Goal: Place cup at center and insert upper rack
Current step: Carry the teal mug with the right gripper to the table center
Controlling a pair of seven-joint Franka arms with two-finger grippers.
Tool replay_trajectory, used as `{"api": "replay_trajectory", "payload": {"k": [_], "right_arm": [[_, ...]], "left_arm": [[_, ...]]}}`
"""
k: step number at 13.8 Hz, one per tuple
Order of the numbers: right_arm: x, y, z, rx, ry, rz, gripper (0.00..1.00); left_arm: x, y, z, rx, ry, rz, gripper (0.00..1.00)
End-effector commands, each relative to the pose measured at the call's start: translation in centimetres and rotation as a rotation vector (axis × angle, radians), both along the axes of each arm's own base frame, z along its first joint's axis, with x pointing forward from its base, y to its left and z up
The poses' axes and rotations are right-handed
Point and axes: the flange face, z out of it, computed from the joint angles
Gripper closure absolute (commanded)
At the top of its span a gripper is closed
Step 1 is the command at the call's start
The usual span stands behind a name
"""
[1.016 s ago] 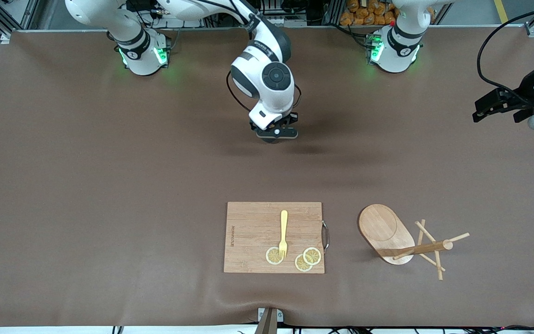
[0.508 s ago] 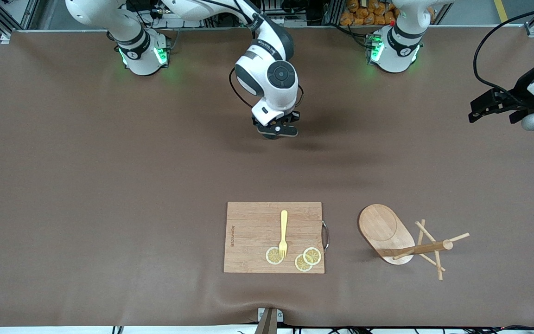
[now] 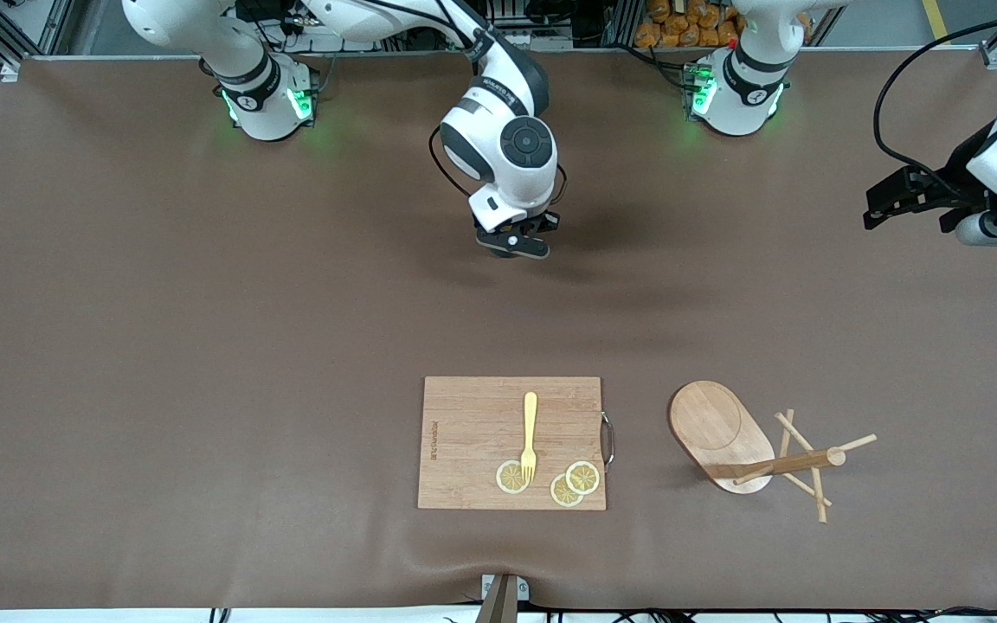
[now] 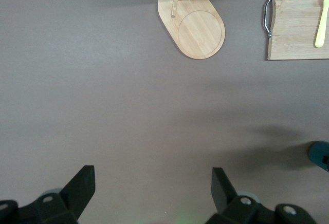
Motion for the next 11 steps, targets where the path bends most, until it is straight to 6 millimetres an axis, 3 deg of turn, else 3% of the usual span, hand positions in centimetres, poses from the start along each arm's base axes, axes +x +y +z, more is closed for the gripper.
{"api": "replay_trajectory", "payload": {"k": [1,5,7,11], "right_arm": [[-0.27,0.99,-0.36,0.02,-0.004,-0.043,1.0],[-0.21,0.9,-0.58,0.016,-0.001,-0.046,1.0],[-0.2,0.89,-0.58,0.015,-0.003,-0.039,0.76],[0.22,1.12,0.17,0.027,-0.016,-0.028,0.54]], "left_arm": [[0.49,-0.03,0.13,-0.004,-0.013,-0.01,0.0],[0.91,-0.03,0.0,-0.008,-0.03,-0.009,0.0],[0.95,-0.12,0.04,-0.008,-0.034,-0.01,0.0],[0.97,-0.12,0.06,-0.008,-0.036,-0.004,0.0]]}}
